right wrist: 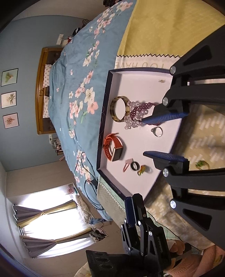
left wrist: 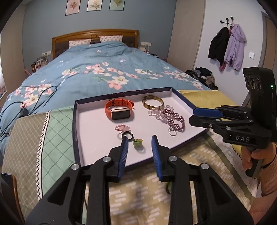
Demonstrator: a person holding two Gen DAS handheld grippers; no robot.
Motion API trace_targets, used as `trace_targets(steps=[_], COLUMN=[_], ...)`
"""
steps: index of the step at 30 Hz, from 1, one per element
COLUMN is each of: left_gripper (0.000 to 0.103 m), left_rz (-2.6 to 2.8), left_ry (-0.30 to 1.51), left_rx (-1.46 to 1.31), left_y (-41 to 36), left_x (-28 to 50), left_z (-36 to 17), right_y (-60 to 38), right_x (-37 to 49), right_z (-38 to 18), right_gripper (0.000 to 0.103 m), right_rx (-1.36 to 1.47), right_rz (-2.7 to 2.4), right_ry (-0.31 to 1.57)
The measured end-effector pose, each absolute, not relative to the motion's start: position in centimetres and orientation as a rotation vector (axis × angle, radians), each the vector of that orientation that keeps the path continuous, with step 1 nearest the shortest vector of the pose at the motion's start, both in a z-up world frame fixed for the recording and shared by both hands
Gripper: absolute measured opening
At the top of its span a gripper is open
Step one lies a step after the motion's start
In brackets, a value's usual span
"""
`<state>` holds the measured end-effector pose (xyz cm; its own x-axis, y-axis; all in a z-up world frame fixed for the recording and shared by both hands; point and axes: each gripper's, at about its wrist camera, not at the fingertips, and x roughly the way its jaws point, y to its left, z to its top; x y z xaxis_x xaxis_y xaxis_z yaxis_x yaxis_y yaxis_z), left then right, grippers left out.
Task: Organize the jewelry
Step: 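Move the left tool to the green stone ring while the right tool reaches the gold green-stone ring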
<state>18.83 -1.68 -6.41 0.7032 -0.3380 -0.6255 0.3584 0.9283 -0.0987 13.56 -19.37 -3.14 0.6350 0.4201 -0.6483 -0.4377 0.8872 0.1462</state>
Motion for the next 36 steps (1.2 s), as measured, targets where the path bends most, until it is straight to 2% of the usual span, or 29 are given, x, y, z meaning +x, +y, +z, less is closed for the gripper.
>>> trace_targets(steps=[3, 5, 15, 36], left_gripper=[0.034, 0.035, 0.044, 0.045], left_rz=[-0.381, -0.370, -0.363, -0.416], left_ry=[0.680, 0.682, 0.675, 0.777], left_rx=[0.039, 0.043, 0.038, 0.070], left_y=[-1.7, -1.6, -1.7, -2.6], left_x=[17.5, 16.8, 14.0, 13.0], left_z=[-6.2, -6.2, -6.1, -9.4], right_y=[-19.6, -19.7, -19.5, -18.0], right_x=[12.4, 11.7, 9.2, 7.7], right_z=[-3.0, -3.2, -5.6, -7.5], right_gripper=[0.033, 0.039, 0.040, 0.041], right_rx=[-0.021, -0.024, -0.028, -0.041], right_rz=[0.498, 0.501, 0.518, 0.556], right_ry=[0.733, 0.739, 0.814, 0.891])
